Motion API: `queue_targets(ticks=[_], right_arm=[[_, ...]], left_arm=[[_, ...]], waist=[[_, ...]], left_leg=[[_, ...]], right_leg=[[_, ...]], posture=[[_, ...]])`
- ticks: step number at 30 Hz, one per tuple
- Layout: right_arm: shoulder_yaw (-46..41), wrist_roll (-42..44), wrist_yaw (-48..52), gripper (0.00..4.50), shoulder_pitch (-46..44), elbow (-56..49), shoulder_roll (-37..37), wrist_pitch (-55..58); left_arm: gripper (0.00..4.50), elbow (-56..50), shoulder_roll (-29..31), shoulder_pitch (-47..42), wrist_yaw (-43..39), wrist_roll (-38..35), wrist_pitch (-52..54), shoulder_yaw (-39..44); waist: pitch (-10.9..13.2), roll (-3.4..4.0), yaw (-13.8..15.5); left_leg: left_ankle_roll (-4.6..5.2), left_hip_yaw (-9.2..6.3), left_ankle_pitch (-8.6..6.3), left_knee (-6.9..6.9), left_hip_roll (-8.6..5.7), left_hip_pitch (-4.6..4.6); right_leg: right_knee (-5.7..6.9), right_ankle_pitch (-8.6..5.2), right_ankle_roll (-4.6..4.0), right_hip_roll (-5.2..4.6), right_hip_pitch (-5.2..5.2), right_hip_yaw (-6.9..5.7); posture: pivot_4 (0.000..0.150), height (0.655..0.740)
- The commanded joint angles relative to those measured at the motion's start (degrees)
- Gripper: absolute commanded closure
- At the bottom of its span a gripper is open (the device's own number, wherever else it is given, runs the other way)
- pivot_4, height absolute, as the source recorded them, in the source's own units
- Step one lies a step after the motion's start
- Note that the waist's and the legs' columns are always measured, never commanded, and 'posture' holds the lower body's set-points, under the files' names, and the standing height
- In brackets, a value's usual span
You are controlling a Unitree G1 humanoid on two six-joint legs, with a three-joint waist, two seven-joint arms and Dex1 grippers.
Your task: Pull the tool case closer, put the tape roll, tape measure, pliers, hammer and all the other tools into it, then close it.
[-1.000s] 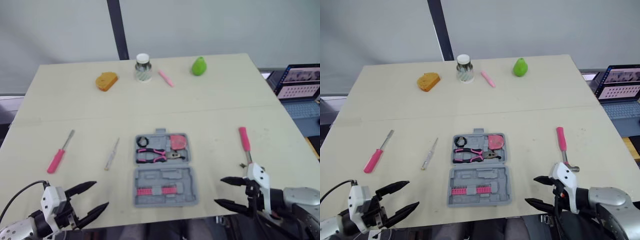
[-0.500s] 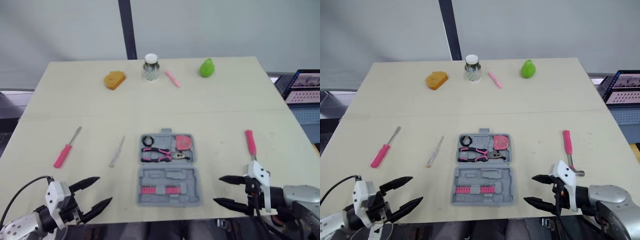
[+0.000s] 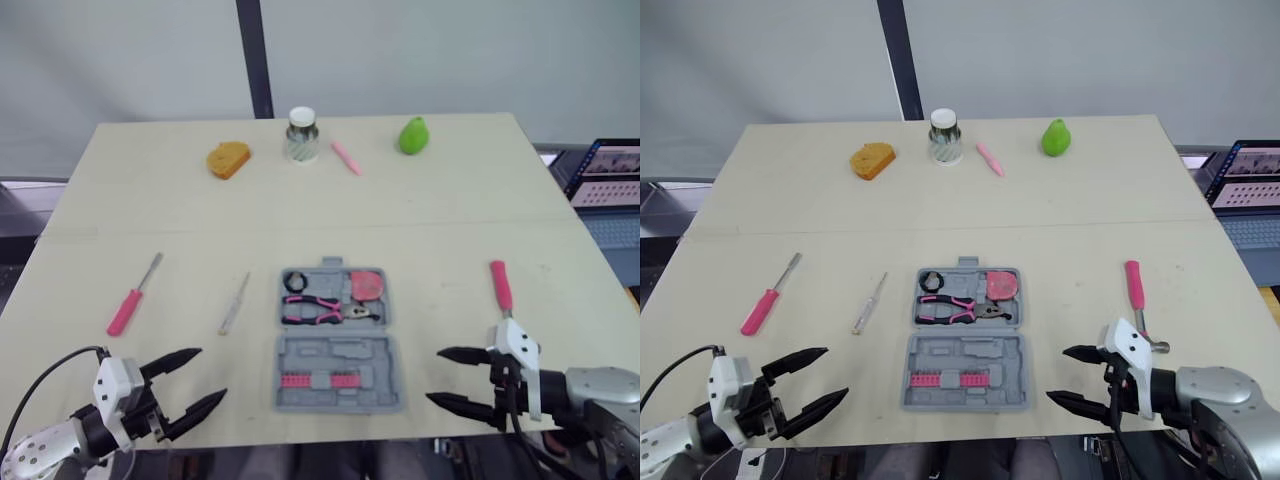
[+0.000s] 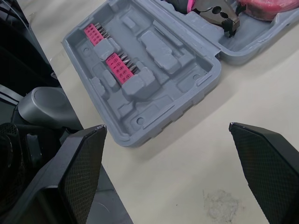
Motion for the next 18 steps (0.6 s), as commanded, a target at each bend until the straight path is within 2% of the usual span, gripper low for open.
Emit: queue_targets(ticks=[1,3,11,15,18], right_arm=[[0.35,-0.26,0.37,0.05,-0.16,-0.69,-0.19,-1.07],[0.28,-0.09,0.30,0.05,-0.12,-0.68,-0.20,-0.83],[-0.37,-2.07,-0.46,0.05,0.65,-1.36,1.03,-5.15],[-1.78,-5.33,1.06,0.05,2.87,-1.19,2.07,-13.98],[-2.99,-4.06,1.88,0.05,3.18,-0.78,5.20,-20.11]], left_arm=[[0.00,-1.01,-0.30,0.66,0.20,-0.17,-0.67,-0.24],[0.00,-1.10,-0.40,0.82,0.29,-0.10,-0.73,-0.26],[0.00,-1.81,-0.95,1.44,1.10,-0.24,-0.49,-0.14],[0.00,-3.39,-2.52,2.16,6.03,-1.22,2.96,0.98],[0.00,-5.56,-4.85,2.71,11.38,-3.33,6.99,2.02]], waist=[[0.00,0.01,-0.11],[0.02,0.06,-0.14],[0.02,0.05,0.07],[0.03,0.06,0.06],[0.06,0.01,0.04]], left_leg=[[0.02,-0.11,0.02,-0.02,-0.09,-0.01],[0.06,-0.23,0.05,0.00,-0.15,-0.05],[0.01,-0.12,0.02,0.02,-0.02,-0.02],[-0.01,-0.08,0.00,0.00,-0.01,-0.02],[0.00,-0.04,-0.01,-0.01,0.00,-0.02]], right_leg=[[-0.02,0.00,0.00,-0.01,0.05,-0.30],[-0.01,0.00,0.01,-0.05,0.06,-0.73],[-0.03,0.01,0.01,0.00,0.01,-0.28],[-0.05,0.00,0.01,0.02,-0.02,-0.06],[-0.07,0.01,0.02,0.04,-0.02,-0.02]], posture=[[0.150,0.7391],[0.150,0.7391],[0.150,0.7391],[0.150,0.7391],[0.150,0.7391]])
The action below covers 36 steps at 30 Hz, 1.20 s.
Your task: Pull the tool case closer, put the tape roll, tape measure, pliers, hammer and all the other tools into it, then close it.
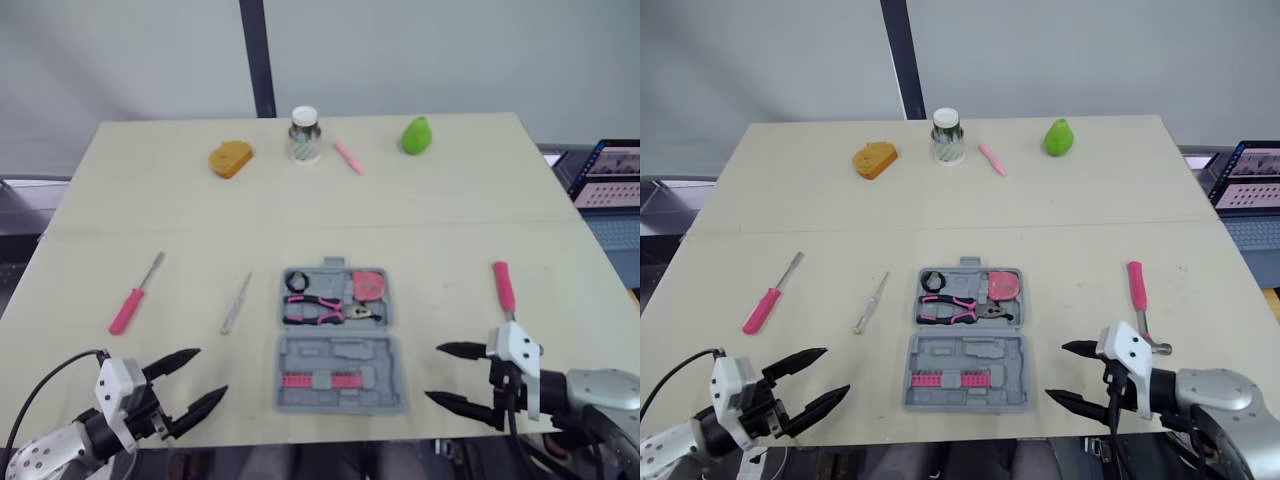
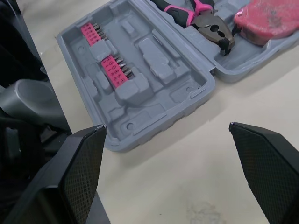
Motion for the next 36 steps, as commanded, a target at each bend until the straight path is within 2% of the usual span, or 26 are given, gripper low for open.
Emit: queue_targets(ticks=[1,7,14,21,28,36], right_arm=[[-2.46,1.45,2.06,0.05,0.46,-0.74,3.58,-8.43],[-1.00,2.93,1.96,0.05,0.25,-2.81,3.64,-6.74],[-0.59,4.60,4.53,0.05,0.03,-1.71,6.11,-12.82],[1.27,2.69,2.84,0.05,-0.45,-2.60,9.13,-17.08],[2.00,3.63,1.45,0.05,-0.58,-3.45,9.78,-16.62],[1.10,5.15,1.22,0.05,-2.90,-3.36,8.88,-15.42]], left_arm=[[0.00,-4.58,-2.75,1.34,7.63,-3.36,5.21,2.08],[0.00,-10.97,-5.97,3.26,20.06,-2.55,13.73,3.15],[0.00,-15.01,-7.20,5.30,25.83,-1.20,18.46,2.49],[0.00,-14.40,-7.33,3.62,26.14,2.03,16.00,0.75],[0.00,-13.05,-7.02,1.98,25.05,4.19,12.72,0.85],[0.00,-19.93,-3.77,-5.96,34.01,2.67,25.27,3.29]], waist=[[0.01,-0.02,-0.07],[0.03,-0.03,-0.05],[0.03,-0.04,0.03],[0.03,-0.04,0.02],[0.03,-0.03,-0.01],[0.03,-0.03,-0.01]], left_leg=[[-0.01,0.00,0.00,0.00,0.02,0.01],[-0.03,0.17,-0.02,0.02,0.08,0.13],[-0.06,0.32,-0.10,0.00,0.19,0.14],[-0.02,0.46,-0.19,0.02,0.22,0.15],[-0.04,0.53,-0.23,0.01,0.26,0.15],[-0.05,0.58,-0.24,0.04,0.31,0.20]], right_leg=[[-0.01,0.00,0.01,0.01,0.02,0.01],[0.04,0.04,0.06,0.04,0.02,0.22],[-0.04,0.04,0.05,0.07,-0.02,0.39],[-0.09,0.04,0.05,0.11,-0.04,0.51],[-0.11,0.04,0.05,0.10,-0.10,0.58],[-0.01,0.05,0.06,0.11,-0.11,0.66]], posture=[[0.150,0.7391],[0.150,0.7391],[0.150,0.7391],[0.150,0.7391],[0.150,0.7391],[0.150,0.7391]])
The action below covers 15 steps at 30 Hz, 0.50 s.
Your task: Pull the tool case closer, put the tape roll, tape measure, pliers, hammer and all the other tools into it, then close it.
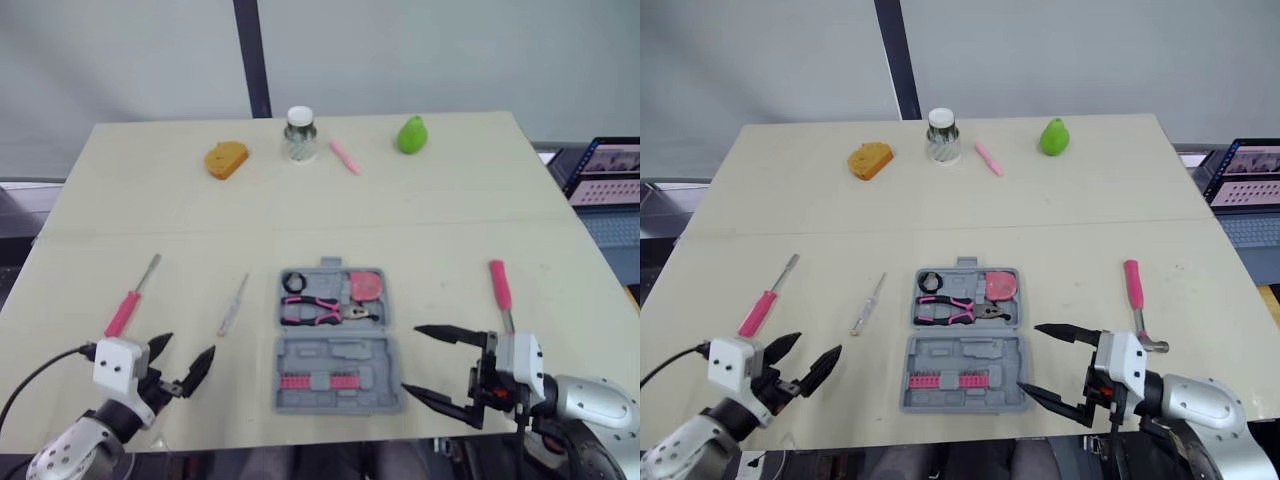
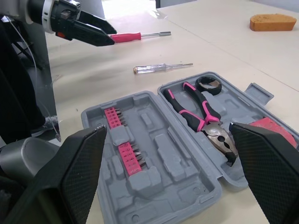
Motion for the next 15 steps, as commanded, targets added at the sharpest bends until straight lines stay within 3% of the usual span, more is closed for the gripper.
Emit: queue_targets(ticks=[1,9,15], right_arm=[[-1.33,1.84,-0.49,0.05,-1.39,-1.80,-0.54,0.22],[-0.97,0.98,-2.48,0.05,-1.92,-2.58,-0.38,0.93],[-1.58,0.53,-4.18,0.05,-1.11,-3.41,-0.79,1.32]], left_arm=[[0.00,-2.63,2.12,-4.20,3.89,-0.65,6.54,1.02],[0.00,4.34,7.32,-17.08,7.45,5.56,16.20,-6.13],[0.00,12.68,6.56,-27.39,7.73,8.54,18.27,-12.04]], waist=[[0.00,0.00,0.02],[-0.01,0.00,-0.10],[-0.02,-0.01,-0.15]], left_leg=[[0.00,0.02,0.00,0.00,-0.01,0.02],[-0.03,0.31,0.03,0.01,0.03,-0.01],[-0.09,0.53,0.12,0.03,0.04,-0.04]], right_leg=[[0.06,0.00,0.00,0.09,-0.01,0.01],[0.40,0.00,0.00,0.29,-0.34,0.03],[0.73,0.00,0.00,0.30,-0.63,0.11]], posture=[[0.150,0.7391],[0.150,0.7391],[0.150,0.7391]])
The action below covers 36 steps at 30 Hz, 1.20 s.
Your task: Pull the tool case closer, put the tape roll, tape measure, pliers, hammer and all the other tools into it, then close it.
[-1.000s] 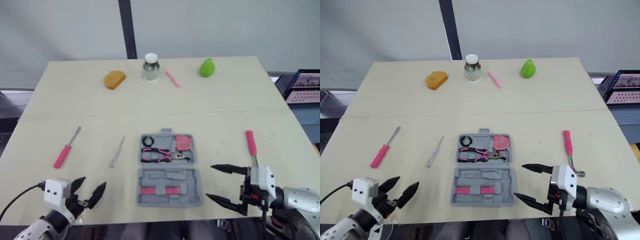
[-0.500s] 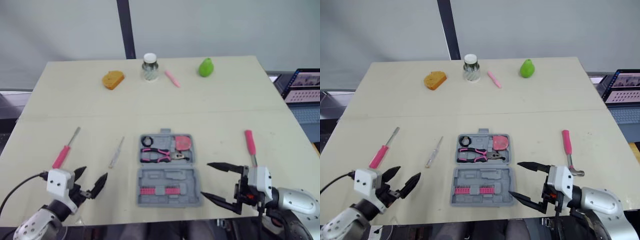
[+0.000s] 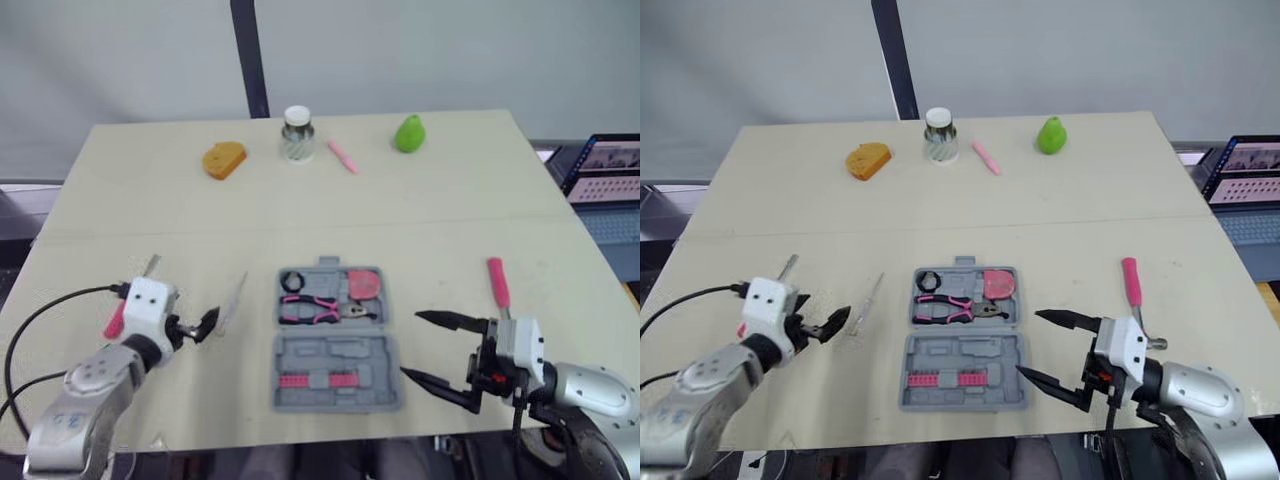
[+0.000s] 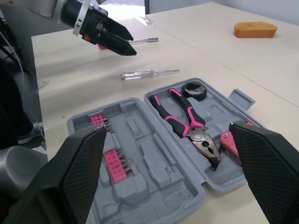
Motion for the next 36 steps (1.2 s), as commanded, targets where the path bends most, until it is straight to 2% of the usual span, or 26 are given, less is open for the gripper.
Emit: queue_targets(ticks=[1,9,17,28,31,36], right_arm=[[-1.46,-0.02,-1.05,0.05,0.31,-2.86,-0.54,-0.27],[-1.83,-0.26,-2.52,0.05,1.27,-3.75,-0.83,-0.16],[-1.88,-0.39,-3.21,0.05,1.54,-4.16,-1.00,0.21],[-1.99,-0.45,-3.99,0.05,1.68,-4.41,-1.11,1.02],[-1.99,-0.48,-4.13,0.00,1.58,-4.35,-1.21,1.22],[-1.93,-0.56,-4.20,0.00,1.45,-4.24,-1.34,1.35]], left_arm=[[0.00,2.79,0.10,-3.45,-0.42,2.37,-0.51,-3.26],[0.00,5.71,-2.09,-5.49,-0.27,5.26,0.10,-8.38],[0.00,7.53,-5.64,-5.35,1.47,6.98,0.81,-8.74],[0.00,9.36,-6.80,-6.20,1.03,7.84,1.14,-9.29],[0.77,9.54,-6.85,-6.33,0.93,7.95,1.11,-9.35],[3.16,9.50,-6.99,-6.14,0.69,8.64,0.90,-9.38]], waist=[[0.00,0.00,-0.08],[0.00,-0.01,-0.52],[-0.01,-0.01,-0.38],[-0.02,-0.01,-0.23],[-0.02,-0.01,-0.20],[-0.03,-0.01,-0.01]], left_leg=[[0.00,0.01,0.00,-0.02,0.00,0.01],[-0.04,0.11,0.01,-0.01,0.18,-0.02],[-0.07,0.11,0.02,0.03,0.19,-0.01],[-0.09,0.12,0.03,0.09,0.20,0.01],[-0.09,0.12,0.03,0.11,0.20,0.01],[-0.08,0.13,0.03,0.11,0.18,0.01]], right_leg=[[0.01,0.00,0.00,0.00,-0.02,0.02],[0.02,0.00,0.00,0.20,-0.09,0.12],[0.01,0.00,-0.01,0.21,-0.10,0.15],[0.09,0.00,-0.01,0.23,-0.09,0.18],[0.11,0.00,-0.01,0.23,-0.09,0.18],[0.11,0.00,-0.01,0.22,-0.09,0.20]], posture=[[0.150,0.7391],[0.150,0.7391],[0.150,0.7391],[0.150,0.7391],[0.150,0.7391],[0.150,0.7391]])
